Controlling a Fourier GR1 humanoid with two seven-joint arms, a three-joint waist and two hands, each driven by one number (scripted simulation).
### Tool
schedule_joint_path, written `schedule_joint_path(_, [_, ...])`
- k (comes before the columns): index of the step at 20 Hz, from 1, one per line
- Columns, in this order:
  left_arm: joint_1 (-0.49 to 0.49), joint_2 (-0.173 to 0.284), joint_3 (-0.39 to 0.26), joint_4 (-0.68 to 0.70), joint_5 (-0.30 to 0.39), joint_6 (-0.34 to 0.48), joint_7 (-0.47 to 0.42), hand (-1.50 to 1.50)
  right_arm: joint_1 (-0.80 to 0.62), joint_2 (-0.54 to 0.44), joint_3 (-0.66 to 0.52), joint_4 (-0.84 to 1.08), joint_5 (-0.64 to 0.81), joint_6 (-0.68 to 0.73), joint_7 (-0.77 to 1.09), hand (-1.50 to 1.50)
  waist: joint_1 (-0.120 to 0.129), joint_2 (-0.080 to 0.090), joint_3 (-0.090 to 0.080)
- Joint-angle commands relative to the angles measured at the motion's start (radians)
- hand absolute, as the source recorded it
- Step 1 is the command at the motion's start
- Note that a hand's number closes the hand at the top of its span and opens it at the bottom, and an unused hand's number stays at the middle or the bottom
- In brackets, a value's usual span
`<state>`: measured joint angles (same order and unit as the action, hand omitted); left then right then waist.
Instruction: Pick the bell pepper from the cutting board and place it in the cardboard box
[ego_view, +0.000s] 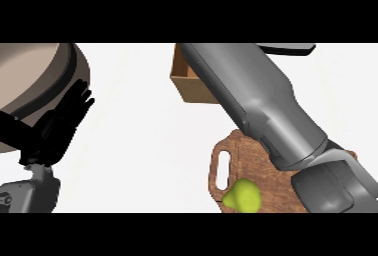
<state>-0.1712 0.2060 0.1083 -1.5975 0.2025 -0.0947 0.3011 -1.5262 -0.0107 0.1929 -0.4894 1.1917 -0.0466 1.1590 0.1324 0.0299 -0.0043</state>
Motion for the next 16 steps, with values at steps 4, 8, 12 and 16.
schedule_joint_path(4, [0.002,0.009,0.013,0.004,0.01,-0.011,-0.002,0.0,0.073,0.01,-0.025,0.082,-0.072,-0.192,0.103,1.5,-0.003,0.006,0.001])
schedule_joint_path(8, [-0.004,0.009,0.028,0.002,0.013,0.006,0.006,0.0,0.127,0.01,-0.091,0.113,-0.128,-0.23,0.138,1.5,-0.031,-0.002,0.002])
schedule_joint_path(12, [0.05,-0.003,0.01,0.007,-0.006,-0.008,-0.034,0.0,0.149,0.01,-0.091,0.12,-0.22,-0.276,0.097,-1.5,-0.006,-0.006,0.002])
schedule_joint_path(16, [0.027,0.026,0.031,-0.007,0.009,-0.02,-0.013,0.0,0.185,0.01,-0.027,0.089,-0.251,-0.394,0.005,-1.5,-0.012,-0.011,0.003])
